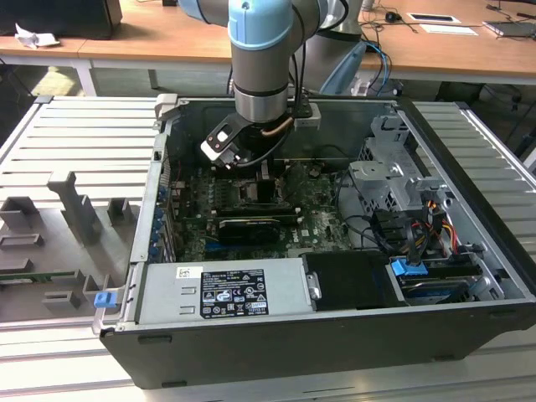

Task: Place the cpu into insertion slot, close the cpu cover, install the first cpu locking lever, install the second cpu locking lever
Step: 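Place the cpu into insertion slot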

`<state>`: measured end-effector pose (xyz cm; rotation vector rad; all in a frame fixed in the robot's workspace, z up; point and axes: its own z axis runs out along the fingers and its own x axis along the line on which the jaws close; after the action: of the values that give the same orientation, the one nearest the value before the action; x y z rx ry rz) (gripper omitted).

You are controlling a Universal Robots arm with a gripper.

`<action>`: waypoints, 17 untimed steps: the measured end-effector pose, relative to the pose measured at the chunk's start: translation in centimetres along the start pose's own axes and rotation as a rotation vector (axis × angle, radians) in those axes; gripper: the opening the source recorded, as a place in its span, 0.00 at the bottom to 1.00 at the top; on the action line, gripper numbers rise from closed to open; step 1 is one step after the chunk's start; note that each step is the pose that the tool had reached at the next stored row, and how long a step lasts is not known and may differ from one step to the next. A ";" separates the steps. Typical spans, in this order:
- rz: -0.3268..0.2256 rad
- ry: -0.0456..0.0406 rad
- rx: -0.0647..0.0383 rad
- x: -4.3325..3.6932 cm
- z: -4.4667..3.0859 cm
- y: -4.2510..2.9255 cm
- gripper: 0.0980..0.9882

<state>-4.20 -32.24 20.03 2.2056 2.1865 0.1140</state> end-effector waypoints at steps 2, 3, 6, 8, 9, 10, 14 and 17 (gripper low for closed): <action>0.000 0.0000 0.000 0.00 -0.01 0.00 0.59; 0.000 0.0001 0.000 0.00 -0.06 0.00 0.59; 0.000 -0.0001 0.000 0.01 -0.44 0.03 0.59; 0.000 -0.0001 0.000 0.02 -0.69 0.05 0.59; 0.000 0.0000 0.001 0.03 -0.89 0.07 0.59; 0.000 -0.0001 0.001 0.03 -1.03 0.08 0.59; 0.000 -0.0003 0.003 0.04 -1.27 0.10 0.35; 0.000 -0.0020 0.004 0.04 -1.38 0.11 0.22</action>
<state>-4.19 -32.24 21.41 2.2065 2.1875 0.1079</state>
